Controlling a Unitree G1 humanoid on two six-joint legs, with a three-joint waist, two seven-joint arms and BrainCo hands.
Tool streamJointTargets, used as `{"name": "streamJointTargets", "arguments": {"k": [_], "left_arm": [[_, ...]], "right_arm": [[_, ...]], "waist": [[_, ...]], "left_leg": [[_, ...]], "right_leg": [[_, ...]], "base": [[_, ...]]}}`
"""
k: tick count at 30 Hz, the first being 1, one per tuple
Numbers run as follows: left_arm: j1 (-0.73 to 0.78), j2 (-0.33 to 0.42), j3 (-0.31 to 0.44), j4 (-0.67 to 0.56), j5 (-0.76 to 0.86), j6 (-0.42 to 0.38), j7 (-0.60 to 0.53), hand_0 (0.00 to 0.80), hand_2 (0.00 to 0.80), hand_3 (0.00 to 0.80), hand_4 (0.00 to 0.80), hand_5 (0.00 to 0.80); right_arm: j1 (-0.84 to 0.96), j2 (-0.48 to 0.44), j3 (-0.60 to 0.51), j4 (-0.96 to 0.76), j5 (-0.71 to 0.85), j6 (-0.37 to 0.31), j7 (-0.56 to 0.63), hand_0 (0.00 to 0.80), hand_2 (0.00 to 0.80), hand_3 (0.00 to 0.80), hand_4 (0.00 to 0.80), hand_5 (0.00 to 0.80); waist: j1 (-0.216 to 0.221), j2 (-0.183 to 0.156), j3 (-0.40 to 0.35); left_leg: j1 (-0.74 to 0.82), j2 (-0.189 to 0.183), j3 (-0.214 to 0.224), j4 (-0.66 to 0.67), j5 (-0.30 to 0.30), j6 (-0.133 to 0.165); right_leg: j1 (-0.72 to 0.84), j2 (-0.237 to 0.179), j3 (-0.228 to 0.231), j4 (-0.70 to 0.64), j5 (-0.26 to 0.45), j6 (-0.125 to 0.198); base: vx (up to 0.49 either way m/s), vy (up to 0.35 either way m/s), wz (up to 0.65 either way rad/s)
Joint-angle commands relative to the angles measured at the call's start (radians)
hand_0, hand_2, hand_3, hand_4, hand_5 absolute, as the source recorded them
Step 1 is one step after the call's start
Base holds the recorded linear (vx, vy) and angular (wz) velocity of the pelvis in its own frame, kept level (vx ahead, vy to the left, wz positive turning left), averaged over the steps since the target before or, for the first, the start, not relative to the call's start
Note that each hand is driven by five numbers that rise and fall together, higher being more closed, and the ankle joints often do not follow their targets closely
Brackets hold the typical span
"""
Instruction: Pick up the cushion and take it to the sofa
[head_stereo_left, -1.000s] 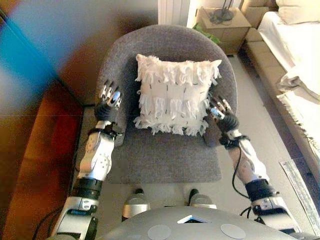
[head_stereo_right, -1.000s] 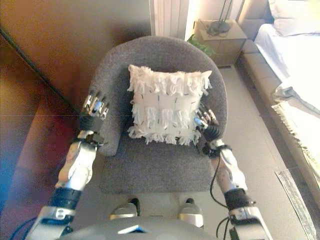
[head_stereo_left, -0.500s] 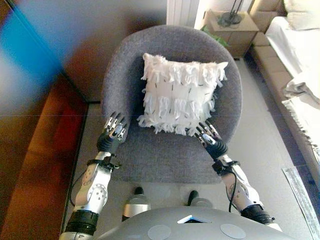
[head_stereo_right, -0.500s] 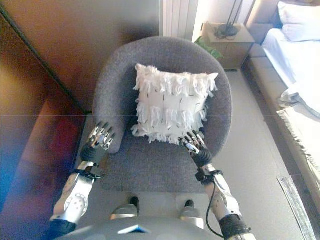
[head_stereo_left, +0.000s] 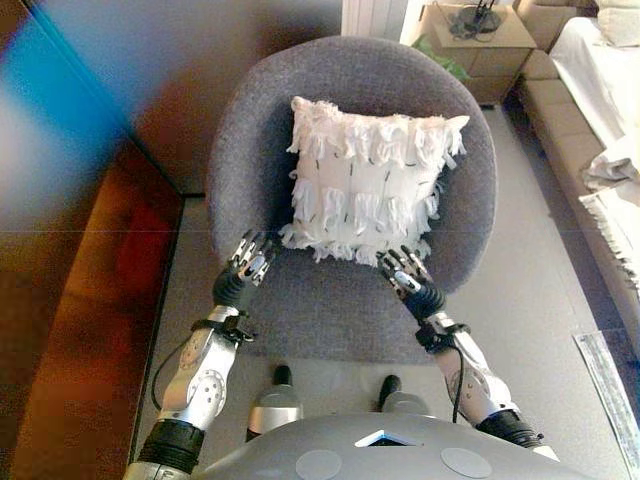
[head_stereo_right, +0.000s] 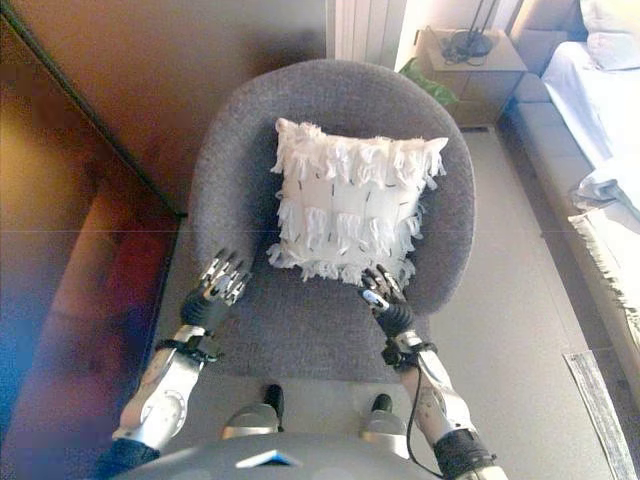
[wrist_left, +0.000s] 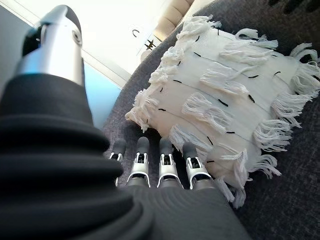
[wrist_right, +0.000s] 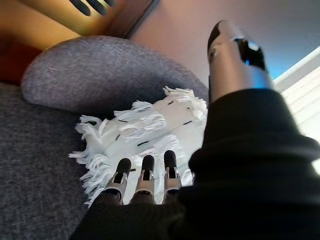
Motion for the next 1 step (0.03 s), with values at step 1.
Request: {"name": "streamJointTargets", "arguments": {"k": [1], "left_arm": [[-0.083,0.026,-0.015,-0.068,0.027,-0.036,0.015,0.000,0.000,0.000,0.000,0.000]], "right_arm": [[-0.079,-0.010,0.011,-0.056,-0.008,-0.062,-0.006,0.000,0.000,0.000,0.000,0.000]], "waist": [[0.018,-0.014,0.027]], "left_leg": [[-0.005,-0.006,0.057,0.037,-0.061,0.018]], "right_leg": [[-0.017,-0.012,-0.026,0.023,-0.025,0.039]], "base": [[0.000,0.000,0.00]]}}
